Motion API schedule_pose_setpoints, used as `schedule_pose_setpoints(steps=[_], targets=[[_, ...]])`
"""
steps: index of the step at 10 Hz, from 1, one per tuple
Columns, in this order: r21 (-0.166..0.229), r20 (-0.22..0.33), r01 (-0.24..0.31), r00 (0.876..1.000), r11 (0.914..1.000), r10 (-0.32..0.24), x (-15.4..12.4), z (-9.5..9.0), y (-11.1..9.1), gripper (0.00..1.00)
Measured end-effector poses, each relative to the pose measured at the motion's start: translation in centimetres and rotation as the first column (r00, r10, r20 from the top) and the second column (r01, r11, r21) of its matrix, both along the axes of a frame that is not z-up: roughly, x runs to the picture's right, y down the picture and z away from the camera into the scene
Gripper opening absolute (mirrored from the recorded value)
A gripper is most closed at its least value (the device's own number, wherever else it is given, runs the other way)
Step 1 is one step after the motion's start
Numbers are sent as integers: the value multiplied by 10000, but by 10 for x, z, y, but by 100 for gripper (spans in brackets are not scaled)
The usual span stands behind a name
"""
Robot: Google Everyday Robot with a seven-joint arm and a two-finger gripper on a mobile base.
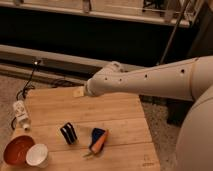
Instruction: Knock the eraser over
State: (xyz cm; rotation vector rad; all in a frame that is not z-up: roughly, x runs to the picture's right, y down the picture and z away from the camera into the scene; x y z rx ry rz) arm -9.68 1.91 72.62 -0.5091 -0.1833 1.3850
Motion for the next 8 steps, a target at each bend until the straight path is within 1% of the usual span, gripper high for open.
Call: schedule_pose_setpoints(steps=[3, 4, 5, 6, 7, 8], targets=[[2, 43, 27, 10000, 10000, -27, 0, -1, 1, 80], [10, 117, 191, 9997, 9998, -191, -2, -4, 3, 80], [-9, 221, 637, 9977, 9980, -637, -6, -15, 10, 80], [-76, 272, 926, 9954, 9957, -924, -8, -22, 15, 79], [-237, 331, 1349, 9904, 9906, -1341, -10, -30, 23, 73], [-435, 323, 1755, 9842, 9835, -1741, -9, -36, 31, 63]])
